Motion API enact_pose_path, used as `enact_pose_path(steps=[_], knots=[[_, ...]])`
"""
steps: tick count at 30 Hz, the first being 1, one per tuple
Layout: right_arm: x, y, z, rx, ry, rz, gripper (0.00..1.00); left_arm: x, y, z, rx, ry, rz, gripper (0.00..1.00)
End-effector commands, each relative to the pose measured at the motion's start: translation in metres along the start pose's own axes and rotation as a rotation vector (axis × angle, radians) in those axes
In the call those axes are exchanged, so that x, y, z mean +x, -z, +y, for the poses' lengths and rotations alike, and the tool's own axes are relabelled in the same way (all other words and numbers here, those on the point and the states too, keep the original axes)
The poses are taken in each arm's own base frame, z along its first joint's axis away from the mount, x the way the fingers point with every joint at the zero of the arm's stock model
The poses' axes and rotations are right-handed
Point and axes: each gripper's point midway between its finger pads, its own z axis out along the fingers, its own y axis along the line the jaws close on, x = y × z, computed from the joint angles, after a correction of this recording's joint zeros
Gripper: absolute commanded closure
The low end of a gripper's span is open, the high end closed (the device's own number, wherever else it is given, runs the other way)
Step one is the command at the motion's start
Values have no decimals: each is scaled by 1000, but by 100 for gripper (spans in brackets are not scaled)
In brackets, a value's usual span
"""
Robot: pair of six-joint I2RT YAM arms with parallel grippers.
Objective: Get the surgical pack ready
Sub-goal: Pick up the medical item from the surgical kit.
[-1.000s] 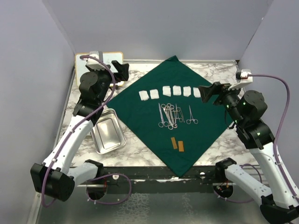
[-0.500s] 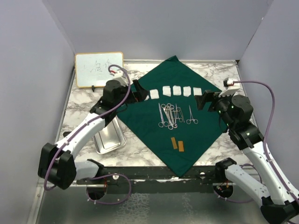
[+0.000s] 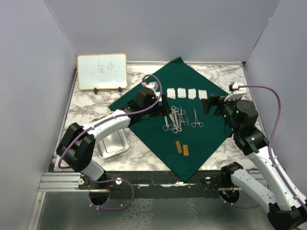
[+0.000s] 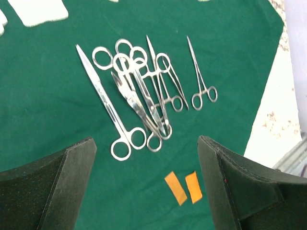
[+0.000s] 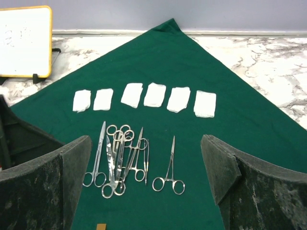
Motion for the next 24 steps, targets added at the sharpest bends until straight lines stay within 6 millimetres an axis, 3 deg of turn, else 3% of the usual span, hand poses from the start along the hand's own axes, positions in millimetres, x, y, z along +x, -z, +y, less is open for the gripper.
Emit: enact_pose_path(steps=[1,4,8,11,16,24], knots=[[-10,2,-2,13,6,-47,1,-13,-13,11,-102,-51,-3,10],[-7,1,1,-2,7,-37,1,-13,-18,14,-120,-78,9,10],[-3,-1,2,-6,7,-21,1,-8,-28,8,-132,-63,46,21],[-4,-2,3,-11,7,-22,1,9,-43,-4,-142,-55,74,28],[-6,-1,3,-14,8,-31,1,25,-70,3,-219,31,114,42],[-2,-2,6,-29,3,-21,1,32,-79,2,-258,42,95,44]])
